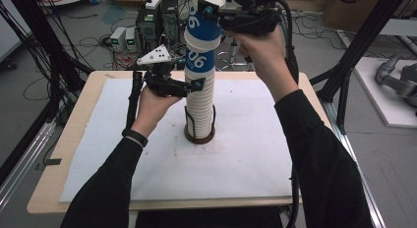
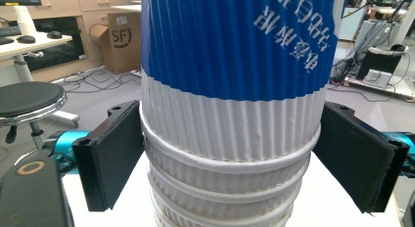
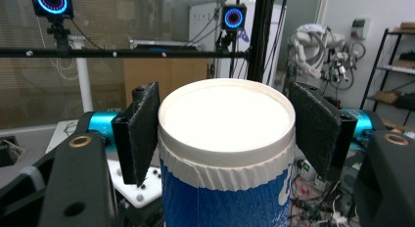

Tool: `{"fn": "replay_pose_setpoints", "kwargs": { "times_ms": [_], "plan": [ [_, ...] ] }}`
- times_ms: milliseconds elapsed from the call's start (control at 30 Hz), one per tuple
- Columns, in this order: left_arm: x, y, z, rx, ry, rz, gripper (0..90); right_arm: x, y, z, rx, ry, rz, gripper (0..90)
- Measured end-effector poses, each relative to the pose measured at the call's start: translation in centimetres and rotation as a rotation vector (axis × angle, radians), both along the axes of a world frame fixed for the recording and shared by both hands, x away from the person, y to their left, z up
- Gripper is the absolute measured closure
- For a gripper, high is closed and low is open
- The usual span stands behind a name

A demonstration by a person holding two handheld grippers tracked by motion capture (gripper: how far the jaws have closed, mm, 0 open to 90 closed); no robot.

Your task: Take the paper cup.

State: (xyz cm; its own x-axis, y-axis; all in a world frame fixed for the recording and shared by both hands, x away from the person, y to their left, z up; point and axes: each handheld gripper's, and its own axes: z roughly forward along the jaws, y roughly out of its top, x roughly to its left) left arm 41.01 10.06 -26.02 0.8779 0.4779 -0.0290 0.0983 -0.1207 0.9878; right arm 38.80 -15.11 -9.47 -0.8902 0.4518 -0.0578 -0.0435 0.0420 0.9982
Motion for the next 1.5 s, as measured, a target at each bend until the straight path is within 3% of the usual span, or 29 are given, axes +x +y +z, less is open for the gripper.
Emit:
{"fn": "replay_pose_setpoints", "kwargs": {
  "times_ms": [333,633,1033,1267,1500],
  "plan": [
    [0.0,0.0,0.0,0.003,-0.001,0.002,13.2,-1.3,-2.2,1.2,0.022,-0.031,0.011,31.2],
    [0.0,0.0,0.1,0.008,-0.001,0.008,13.1,-1.9,-5.1,0.0,0.028,-0.028,-0.011,31.2],
    [-0.2,-0.1,0.1,0.018,-0.006,0.018,12.9,-3.6,-7.3,-4.1,0.015,-0.001,0.019,31.2],
    [-0.3,-0.1,0.1,0.024,-0.010,0.022,12.7,-4.7,-7.7,-7.1,0.002,0.016,0.046,31.2],
    [-0.4,-0.1,0.2,0.034,-0.012,0.024,12.0,-4.9,-7.8,-10.4,-0.018,0.046,0.053,31.2]
  ]
}}
